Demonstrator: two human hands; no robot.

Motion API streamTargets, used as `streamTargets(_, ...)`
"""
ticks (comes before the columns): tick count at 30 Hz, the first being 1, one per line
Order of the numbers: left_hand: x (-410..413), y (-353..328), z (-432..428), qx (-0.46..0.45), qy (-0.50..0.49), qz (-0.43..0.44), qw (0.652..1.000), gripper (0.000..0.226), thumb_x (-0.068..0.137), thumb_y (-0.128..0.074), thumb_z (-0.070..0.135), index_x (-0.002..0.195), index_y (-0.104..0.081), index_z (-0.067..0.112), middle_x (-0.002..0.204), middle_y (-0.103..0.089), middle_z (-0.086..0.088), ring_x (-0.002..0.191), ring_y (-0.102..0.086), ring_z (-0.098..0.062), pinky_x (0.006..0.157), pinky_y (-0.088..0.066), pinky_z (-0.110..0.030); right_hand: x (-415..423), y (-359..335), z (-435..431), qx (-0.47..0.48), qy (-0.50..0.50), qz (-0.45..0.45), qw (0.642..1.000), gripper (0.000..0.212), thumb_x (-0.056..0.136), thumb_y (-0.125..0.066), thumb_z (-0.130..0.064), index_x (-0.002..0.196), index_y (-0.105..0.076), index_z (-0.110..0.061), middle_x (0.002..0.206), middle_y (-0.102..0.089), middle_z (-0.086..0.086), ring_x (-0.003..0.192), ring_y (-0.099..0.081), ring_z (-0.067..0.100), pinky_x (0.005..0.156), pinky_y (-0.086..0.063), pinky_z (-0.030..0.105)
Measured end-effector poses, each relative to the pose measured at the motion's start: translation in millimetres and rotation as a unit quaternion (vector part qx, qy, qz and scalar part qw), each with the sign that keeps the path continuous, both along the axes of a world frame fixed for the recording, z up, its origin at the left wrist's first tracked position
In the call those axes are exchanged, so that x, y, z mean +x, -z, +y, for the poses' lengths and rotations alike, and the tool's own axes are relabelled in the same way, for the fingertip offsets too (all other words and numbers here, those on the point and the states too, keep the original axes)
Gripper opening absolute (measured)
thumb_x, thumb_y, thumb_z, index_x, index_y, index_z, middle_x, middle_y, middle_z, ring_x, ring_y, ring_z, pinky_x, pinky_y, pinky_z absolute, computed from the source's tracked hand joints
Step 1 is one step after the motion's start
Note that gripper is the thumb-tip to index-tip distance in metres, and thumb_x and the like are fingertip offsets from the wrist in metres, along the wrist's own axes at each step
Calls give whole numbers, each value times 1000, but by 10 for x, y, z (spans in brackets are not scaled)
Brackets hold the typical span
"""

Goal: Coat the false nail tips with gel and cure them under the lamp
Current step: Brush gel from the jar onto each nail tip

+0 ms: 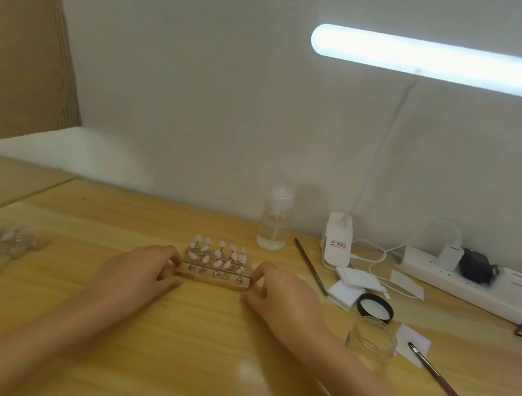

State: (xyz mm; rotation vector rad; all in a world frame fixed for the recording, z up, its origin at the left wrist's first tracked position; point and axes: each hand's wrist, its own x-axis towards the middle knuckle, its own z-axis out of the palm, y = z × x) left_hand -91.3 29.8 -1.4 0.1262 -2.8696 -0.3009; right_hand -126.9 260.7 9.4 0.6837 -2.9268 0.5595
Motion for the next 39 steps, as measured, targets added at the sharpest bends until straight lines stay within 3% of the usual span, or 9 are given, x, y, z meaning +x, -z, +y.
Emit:
streamTargets(7,277,-3,105,39,74,-33,996,17,84,-67,51,90,-55,40,85,-61,21,77,-54,6,62,-41,-17,284,-41,274,59,-52,-4,997,21,101,-50,-40,114,-52,-23,100,-62,-5,88,-60,16,79,-54,36)
streamTargets(13,640,-82,615,48,258,-112,958,36,70,-52,74,97,-47,52,102,-54,33,87,-54,9,63,-40,-10,854,-40,1140,72,-38,-62,995,17,99,-40,-54,109,-42,-40,71,-54,-18,60,-46,-2,55,-35,14)
streamTargets(15,656,-83,883,36,294,-106,949,37,70,-48,75,98,-45,51,101,-53,32,85,-53,11,61,-37,-9,972,-59,1400,91,-31,-51,994,18,98,-39,-56,108,-43,-41,81,-45,-51,62,-49,-6,55,-35,13)
streamTargets(17,626,-71,1133,26,321,-82,943,36,73,-49,72,98,-44,47,101,-51,29,84,-51,10,61,-35,-8,1050,-74,1650,107,-19,-36,993,17,97,-41,-55,110,-45,-44,87,-29,-62,71,-48,-13,57,-36,12)
streamTargets(22,501,-62,1513,12,344,-47,938,36,75,-43,72,96,-45,43,101,-51,28,84,-49,12,58,-33,-10,1096,-188,2282,45,4,-1,999,16,85,-62,-51,95,-51,-56,83,-54,-25,74,-53,-1,60,-41,15)
streamTargets(27,428,-28,1594,44,339,-75,937,33,72,-52,70,95,-47,47,101,-53,32,83,-53,12,56,-32,-12,996,-114,2535,57,16,-18,998,50,76,-45,-77,123,-30,-65,104,-48,-25,85,-59,3,73,-49,25)
streamTargets(34,405,56,1624,207,362,-96,904,39,68,-69,62,102,-57,48,107,-57,25,68,-56,-7,65,-52,-33,848,-8,2531,52,2,-45,998,44,83,-36,-40,120,-31,-65,88,-53,-22,74,-54,7,69,-48,26)
streamTargets(37,417,74,1684,235,360,-81,899,28,75,-75,45,99,-60,47,105,-61,24,68,-56,-10,68,-53,-39,803,-120,2574,-118,-13,-65,991,49,99,-40,-5,107,-57,-51,74,-52,-11,62,-50,1,59,-40,11)
streamTargets(39,411,82,1700,252,355,-81,897,25,76,-75,43,97,-62,46,103,-64,25,70,-56,-9,69,-52,-38,753,-187,2573,-286,-24,-144,947,51,101,-33,5,96,-69,-30,66,-45,-4,52,-43,1,49,-37,11)
